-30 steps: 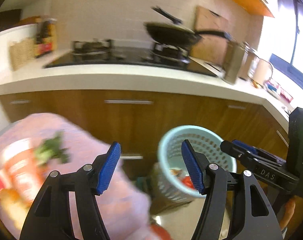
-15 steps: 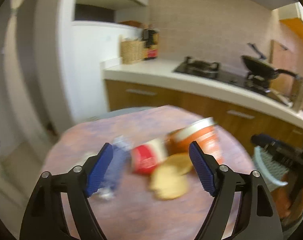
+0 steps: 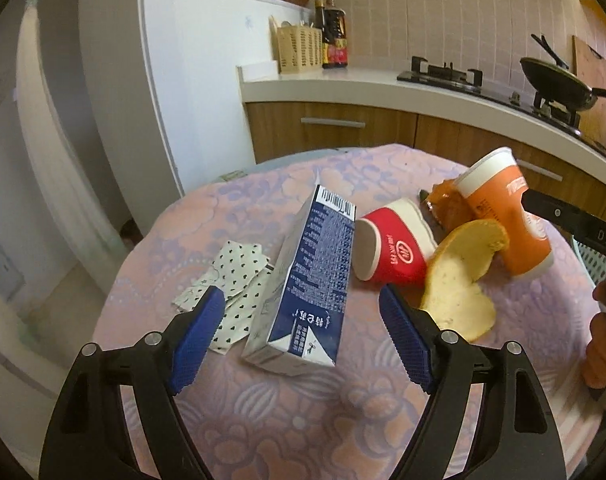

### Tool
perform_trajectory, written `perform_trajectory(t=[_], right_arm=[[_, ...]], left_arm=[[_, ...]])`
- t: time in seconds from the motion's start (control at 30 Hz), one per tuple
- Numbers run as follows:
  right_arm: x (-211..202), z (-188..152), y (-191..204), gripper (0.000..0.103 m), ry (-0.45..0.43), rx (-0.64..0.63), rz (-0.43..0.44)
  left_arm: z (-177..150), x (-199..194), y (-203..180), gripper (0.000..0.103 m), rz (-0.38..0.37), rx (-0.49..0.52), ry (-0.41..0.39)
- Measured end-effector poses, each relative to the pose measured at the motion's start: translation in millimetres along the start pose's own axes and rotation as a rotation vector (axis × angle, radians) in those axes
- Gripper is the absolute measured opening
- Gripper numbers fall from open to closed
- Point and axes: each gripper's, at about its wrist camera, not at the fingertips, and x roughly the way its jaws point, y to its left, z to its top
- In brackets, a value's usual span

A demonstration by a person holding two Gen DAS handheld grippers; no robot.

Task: Collect trash
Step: 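Grasp the milk carton with the left tool while the right tool grasps the orange soymilk cup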

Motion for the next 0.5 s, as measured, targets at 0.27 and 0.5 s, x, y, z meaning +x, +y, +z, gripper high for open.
perform_trajectory(t=[0.27, 0.5], right_arm=[[16, 3, -1, 0.075, 0.057, -0.006, -0.003], [24, 2, 4, 0.076, 0.091, -0.024, -0.001]], left_arm=[[-1, 19, -9, 0.058, 0.020, 0.054, 0.056], [-6, 22, -6, 0.038, 0.022, 0.038, 0.069]])
